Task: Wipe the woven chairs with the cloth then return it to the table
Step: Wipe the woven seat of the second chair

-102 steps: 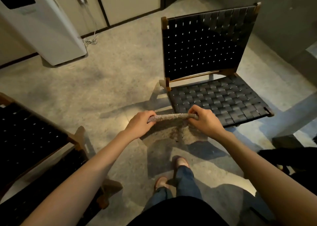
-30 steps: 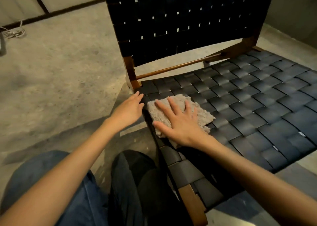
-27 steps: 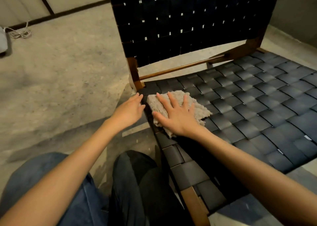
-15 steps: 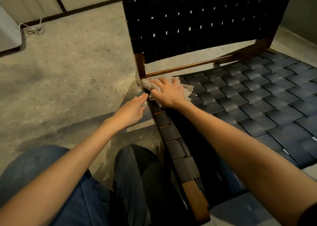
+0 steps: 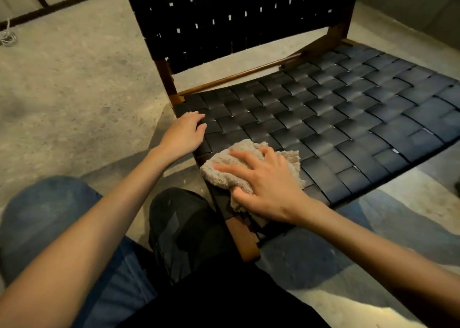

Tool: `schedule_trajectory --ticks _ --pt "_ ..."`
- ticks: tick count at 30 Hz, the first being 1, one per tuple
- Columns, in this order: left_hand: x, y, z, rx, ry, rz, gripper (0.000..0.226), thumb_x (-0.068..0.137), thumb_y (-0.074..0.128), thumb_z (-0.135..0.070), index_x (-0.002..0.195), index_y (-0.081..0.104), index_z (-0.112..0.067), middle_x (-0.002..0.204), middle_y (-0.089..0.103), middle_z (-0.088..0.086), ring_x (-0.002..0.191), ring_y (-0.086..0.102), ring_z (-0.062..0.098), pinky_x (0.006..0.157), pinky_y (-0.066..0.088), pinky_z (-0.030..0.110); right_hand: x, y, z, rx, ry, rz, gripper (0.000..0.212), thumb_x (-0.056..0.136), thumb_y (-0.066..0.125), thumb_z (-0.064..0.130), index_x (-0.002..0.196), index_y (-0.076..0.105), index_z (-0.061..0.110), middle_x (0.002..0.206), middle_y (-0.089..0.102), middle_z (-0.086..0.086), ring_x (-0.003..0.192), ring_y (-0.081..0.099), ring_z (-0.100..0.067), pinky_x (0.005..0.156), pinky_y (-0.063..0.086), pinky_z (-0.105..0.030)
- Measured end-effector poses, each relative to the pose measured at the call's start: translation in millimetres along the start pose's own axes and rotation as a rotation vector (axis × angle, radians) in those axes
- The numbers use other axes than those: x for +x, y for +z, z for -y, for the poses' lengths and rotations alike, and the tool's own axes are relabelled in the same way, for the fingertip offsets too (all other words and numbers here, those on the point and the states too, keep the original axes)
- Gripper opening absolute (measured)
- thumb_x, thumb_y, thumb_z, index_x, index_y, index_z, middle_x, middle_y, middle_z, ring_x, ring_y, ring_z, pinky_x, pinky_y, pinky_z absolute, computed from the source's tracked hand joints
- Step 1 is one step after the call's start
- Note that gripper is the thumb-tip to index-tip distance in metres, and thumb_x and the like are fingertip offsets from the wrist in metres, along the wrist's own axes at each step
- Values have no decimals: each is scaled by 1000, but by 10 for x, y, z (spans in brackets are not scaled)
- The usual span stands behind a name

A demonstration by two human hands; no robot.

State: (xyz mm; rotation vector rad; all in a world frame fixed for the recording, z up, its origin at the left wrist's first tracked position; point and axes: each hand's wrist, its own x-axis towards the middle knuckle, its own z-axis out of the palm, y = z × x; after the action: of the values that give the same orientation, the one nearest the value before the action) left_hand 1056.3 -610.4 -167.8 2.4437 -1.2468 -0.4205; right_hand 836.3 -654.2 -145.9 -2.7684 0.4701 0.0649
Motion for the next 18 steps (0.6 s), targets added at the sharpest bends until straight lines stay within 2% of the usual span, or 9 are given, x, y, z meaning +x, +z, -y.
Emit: schedule_trajectory --ticks 2,5,9,13,18 --pt "68 92 -91 20 -16 28 45 100 42 -25 143 39 -12 151 34 9 141 27 26 115 23 40 -135 -7 -68 -33 48 -17 58 79 24 58 137 28 57 146 32 12 123 24 -27 85 30 -42" --pt "149 235 -149 83 -55 60 47 101 38 -29 145 35 -12 154 27 11 144 18 29 117 13 44 -181 -36 -226 -85 194 -35 61 77 18 60 137 29 55 148 30 13 128 17 -28 92 27 -45" --pt "153 335 -104 123 -82 -15 49 101 34 -34 146 33 -15 155 24 7 145 14 27 117 7 42 -2 31 -300 -105 244 -29 60 78 14 60 138 19 55 153 22 11 132 11 -28 101 21 -55" --pt "183 344 -50 53 -92 -56 45 103 30 -26 146 33 -12 155 25 6 145 14 22 117 5 38 428 135 -423 -40 251 -49 55 84 20 56 140 18 54 155 21 8 136 12 -35 102 16 -56" --pt "244 367 -30 25 -136 -145 44 101 31 -15 145 33 -8 155 26 6 145 15 20 118 7 35 1307 257 -617 27 290 -50 52 94 28 48 145 18 47 158 14 4 142 4 -39 110 8 -61"
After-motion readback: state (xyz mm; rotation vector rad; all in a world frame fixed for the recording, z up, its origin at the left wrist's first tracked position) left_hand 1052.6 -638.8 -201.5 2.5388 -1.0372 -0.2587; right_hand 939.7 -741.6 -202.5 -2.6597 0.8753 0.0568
